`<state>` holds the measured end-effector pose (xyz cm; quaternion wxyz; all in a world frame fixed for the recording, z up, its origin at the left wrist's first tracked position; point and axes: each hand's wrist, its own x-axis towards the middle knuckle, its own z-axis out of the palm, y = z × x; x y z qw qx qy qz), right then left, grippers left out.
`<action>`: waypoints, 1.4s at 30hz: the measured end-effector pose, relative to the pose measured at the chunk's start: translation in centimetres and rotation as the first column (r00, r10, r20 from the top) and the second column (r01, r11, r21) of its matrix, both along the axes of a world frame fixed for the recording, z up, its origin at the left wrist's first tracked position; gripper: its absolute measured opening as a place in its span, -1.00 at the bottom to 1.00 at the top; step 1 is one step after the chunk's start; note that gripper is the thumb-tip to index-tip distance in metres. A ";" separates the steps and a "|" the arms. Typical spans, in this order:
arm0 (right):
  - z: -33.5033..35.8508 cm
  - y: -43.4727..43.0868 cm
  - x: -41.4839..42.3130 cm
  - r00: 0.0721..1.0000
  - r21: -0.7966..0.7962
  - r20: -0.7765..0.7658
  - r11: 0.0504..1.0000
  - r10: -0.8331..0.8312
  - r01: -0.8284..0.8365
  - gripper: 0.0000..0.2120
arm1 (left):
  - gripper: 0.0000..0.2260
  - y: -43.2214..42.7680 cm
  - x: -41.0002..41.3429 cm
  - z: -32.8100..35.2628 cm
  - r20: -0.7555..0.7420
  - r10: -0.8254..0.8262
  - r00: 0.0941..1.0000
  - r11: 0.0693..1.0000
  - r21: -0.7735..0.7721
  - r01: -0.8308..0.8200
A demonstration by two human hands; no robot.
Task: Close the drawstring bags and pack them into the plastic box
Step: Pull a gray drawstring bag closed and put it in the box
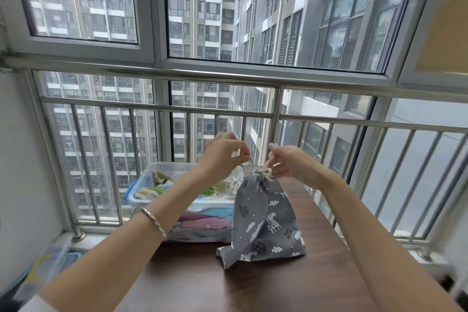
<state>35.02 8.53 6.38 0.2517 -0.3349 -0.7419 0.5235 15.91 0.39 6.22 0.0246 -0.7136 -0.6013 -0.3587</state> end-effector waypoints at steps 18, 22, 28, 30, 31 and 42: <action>3.3 -1.0 -2.3 0.930 0.199 0.368 0.974 0.027 -0.107 -0.95 | -0.73 0.3 0.4 -1.3 0.559 -0.149 0.816 0.970 -0.079 0.230; 2.6 -1.9 -2.1 0.959 0.346 0.283 0.934 -0.010 -0.092 -0.93 | -0.67 0.2 0.0 -0.6 0.637 -0.085 0.766 0.934 -0.217 0.284; 1.9 -2.8 -2.2 0.952 0.549 0.298 0.828 -0.064 -0.116 -0.90 | -0.63 -0.1 -0.5 0.5 0.734 -0.006 0.679 0.808 -0.397 0.436; 1.8 -2.8 -2.1 0.946 0.560 0.315 0.820 -0.080 -0.117 -0.90 | -0.61 -0.2 -0.6 0.7 0.719 -0.036 0.694 0.782 -0.412 0.468; 1.9 -2.8 -2.1 0.943 0.557 0.319 0.824 -0.098 -0.102 -0.88 | -0.62 -0.3 -0.6 0.9 0.688 -0.060 0.724 0.783 -0.417 0.462; 0.8 -2.8 -1.8 0.991 0.107 -0.087 0.989 -0.097 0.106 -0.91 | -0.79 -0.3 0.5 0.6 0.629 -0.074 0.774 0.864 -0.347 0.364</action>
